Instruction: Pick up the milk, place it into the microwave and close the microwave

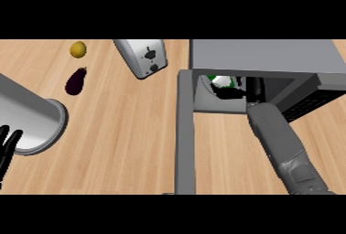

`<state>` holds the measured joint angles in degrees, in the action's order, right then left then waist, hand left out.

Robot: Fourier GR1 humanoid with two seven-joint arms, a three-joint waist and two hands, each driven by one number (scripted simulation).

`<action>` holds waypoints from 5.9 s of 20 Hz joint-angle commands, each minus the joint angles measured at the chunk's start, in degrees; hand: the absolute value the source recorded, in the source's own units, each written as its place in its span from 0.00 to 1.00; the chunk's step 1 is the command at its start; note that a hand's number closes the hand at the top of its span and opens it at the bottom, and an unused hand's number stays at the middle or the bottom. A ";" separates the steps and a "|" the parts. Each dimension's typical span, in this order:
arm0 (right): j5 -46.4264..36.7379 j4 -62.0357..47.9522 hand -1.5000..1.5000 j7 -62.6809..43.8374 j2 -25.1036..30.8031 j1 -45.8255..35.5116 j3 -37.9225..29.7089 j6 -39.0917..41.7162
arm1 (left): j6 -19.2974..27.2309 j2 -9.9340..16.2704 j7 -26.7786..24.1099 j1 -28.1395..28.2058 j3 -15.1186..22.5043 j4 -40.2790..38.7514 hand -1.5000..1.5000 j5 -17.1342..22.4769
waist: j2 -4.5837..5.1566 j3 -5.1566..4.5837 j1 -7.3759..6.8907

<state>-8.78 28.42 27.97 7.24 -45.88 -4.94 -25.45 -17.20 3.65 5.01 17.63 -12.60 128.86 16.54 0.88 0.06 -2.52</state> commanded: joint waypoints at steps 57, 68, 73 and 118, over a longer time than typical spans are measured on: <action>0.07 -17.06 0.00 13.48 7.63 -8.56 -10.45 -0.27 | -0.31 -3.61 -1.05 3.31 6.44 2.68 0.00 -11.52 | -0.34 0.03 0.99; 2.50 -13.55 0.00 17.83 3.46 0.45 -10.67 10.54 | 0.72 -3.64 -3.53 6.05 10.23 1.99 0.00 -11.96 | -0.85 -0.04 2.14; 3.05 -10.94 0.00 12.90 3.24 2.61 -10.24 10.82 | 2.48 -3.64 -2.35 6.32 13.03 3.37 0.00 -13.07 | -1.19 -0.08 2.98; 14.27 46.49 0.00 23.00 -2.10 71.25 0.22 39.84 | -10.99 -3.56 1.22 -21.33 34.17 -30.16 1.00 -22.21 | -0.87 -0.09 3.35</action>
<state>5.21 72.11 48.91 5.15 21.08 -4.89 13.53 -27.99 1.37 6.82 -0.27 18.39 104.88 -3.74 -0.01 -0.03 0.93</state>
